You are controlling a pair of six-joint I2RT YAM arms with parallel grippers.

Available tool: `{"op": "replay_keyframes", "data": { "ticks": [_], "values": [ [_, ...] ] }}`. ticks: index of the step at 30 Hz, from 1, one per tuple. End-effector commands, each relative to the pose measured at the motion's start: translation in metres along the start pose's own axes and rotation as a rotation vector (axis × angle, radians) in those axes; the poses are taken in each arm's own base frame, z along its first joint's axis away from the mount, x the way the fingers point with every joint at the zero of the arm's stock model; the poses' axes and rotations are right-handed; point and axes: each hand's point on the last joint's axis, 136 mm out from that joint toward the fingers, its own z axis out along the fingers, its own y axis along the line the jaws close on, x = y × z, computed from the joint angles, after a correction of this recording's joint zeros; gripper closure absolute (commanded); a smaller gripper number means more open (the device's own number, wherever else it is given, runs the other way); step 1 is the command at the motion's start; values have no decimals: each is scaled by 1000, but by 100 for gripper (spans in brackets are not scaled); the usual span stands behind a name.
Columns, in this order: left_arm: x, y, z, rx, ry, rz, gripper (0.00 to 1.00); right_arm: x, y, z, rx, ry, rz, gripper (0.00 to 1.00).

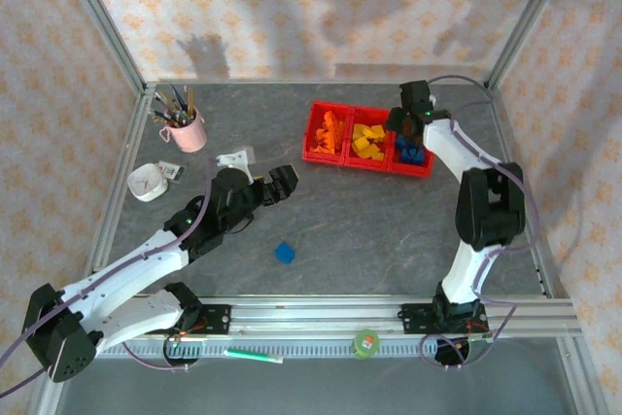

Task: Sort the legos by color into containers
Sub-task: Pick up the lego from the bottom-center of the table.

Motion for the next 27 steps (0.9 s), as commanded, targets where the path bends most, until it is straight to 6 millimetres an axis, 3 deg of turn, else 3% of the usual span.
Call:
{"op": "replay_keyframes", "data": {
  "ticks": [1, 8, 17, 23, 27],
  "values": [
    [-12, 7, -14, -34, -45, 15, 1, 26, 32, -39, -95, -4, -78, 32],
    [-9, 32, -39, -107, -65, 13, 1, 119, 66, -75, -158, 78, -240, 25],
    [2, 65, -60, -185, -83, -29, 1, 244, 102, -101, -243, 202, -343, 17],
    [6, 80, -69, -222, -95, -62, 1, 312, 144, -120, -353, 286, -437, 10],
    [2, 87, -80, -243, -127, -81, 1, 341, 155, -124, -354, 306, -535, 9]
  ]
}}
